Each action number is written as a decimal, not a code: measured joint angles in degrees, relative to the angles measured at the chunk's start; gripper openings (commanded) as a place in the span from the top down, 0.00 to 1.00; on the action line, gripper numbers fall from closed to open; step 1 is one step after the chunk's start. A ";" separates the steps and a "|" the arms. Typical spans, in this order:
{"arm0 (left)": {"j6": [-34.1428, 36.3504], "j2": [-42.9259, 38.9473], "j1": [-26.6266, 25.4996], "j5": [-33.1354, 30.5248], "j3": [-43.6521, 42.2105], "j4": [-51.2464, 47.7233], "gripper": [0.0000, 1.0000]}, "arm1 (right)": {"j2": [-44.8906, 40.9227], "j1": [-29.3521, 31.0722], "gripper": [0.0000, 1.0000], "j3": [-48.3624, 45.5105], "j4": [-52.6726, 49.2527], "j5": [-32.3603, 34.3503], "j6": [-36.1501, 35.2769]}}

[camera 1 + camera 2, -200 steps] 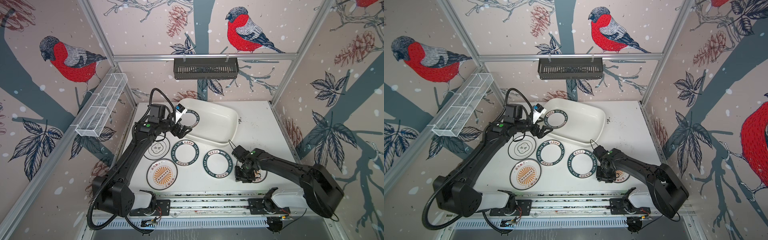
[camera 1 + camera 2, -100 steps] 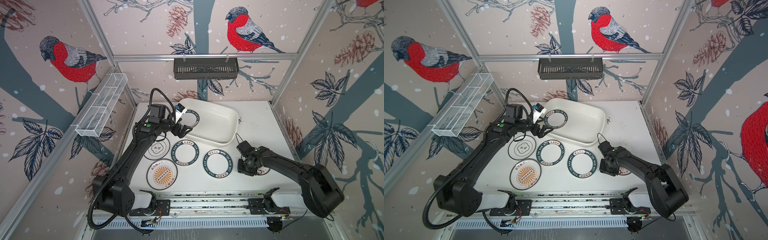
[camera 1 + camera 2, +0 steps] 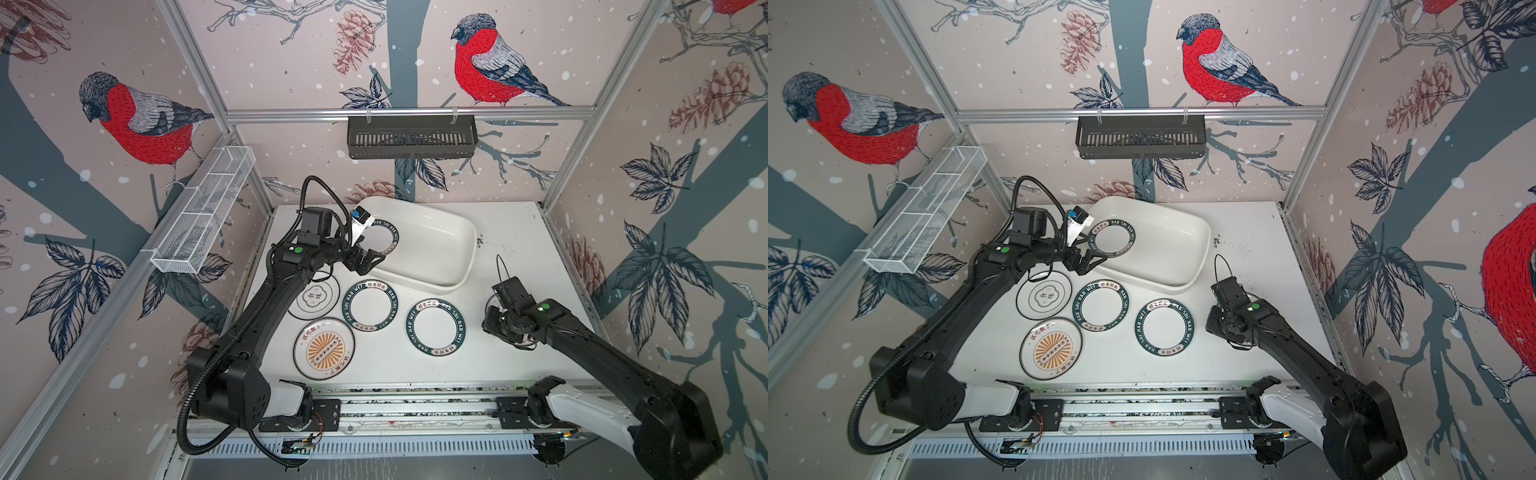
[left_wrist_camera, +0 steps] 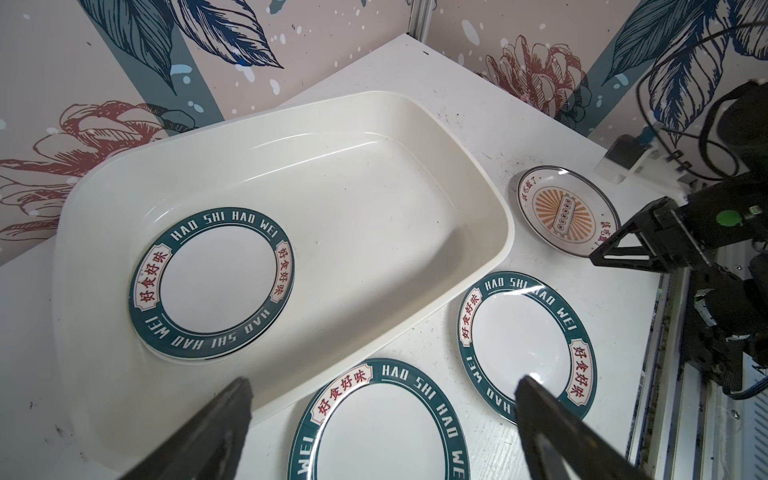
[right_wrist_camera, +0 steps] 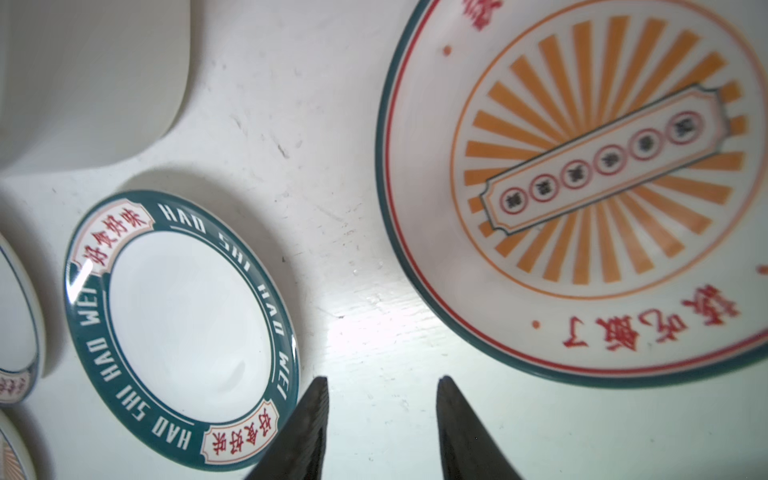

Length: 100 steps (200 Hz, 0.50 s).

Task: Place the plates into the plastic bin on the countertop

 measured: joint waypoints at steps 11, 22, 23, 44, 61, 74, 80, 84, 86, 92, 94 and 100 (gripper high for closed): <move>0.00 0.26 -0.04 0.04 0.31 -0.11 0.02 | -2.32 -1.73 0.47 -0.20 -0.83 0.79 1.25; 0.00 0.28 -0.07 0.11 0.59 -0.11 0.02 | -4.61 -4.44 0.43 -0.22 -1.99 1.84 2.64; 0.00 0.28 -0.07 0.11 0.63 -0.11 0.02 | -4.74 -4.63 0.43 -0.22 -2.05 1.90 2.67; 0.00 0.26 -0.20 0.20 0.87 -0.04 0.02 | -7.56 -11.82 0.40 -0.11 -3.41 3.19 3.85; -0.02 0.17 -0.31 0.70 0.85 0.02 0.02 | -9.05 -17.68 0.34 0.11 -4.37 3.76 3.91; -0.02 0.04 -0.37 1.05 0.81 0.11 0.02 | -10.03 -22.25 0.29 0.07 -4.94 3.98 3.98; -0.02 -0.02 -0.37 1.16 0.81 0.15 0.03 | -10.34 -24.26 0.29 -0.09 -4.92 4.15 3.98; 0.00 -0.07 -0.37 1.18 0.79 0.15 0.02 | -10.49 -25.57 0.30 -0.24 -4.92 4.15 3.93; 0.00 -0.09 -0.37 1.18 0.79 0.15 0.02 | -10.56 -26.29 0.30 -0.33 -4.90 4.13 3.96; 0.04 -0.15 -0.37 1.18 0.79 0.15 0.03 | -10.62 -28.33 0.30 -0.68 -4.90 4.04 3.93; 0.11 -0.17 -0.37 1.20 0.79 0.15 0.03 | -10.62 -28.98 0.31 -0.79 -4.90 3.89 3.93; 0.22 -0.28 -0.37 1.18 0.76 0.17 0.02 | -10.60 -30.60 0.30 -1.09 -4.94 3.39 3.85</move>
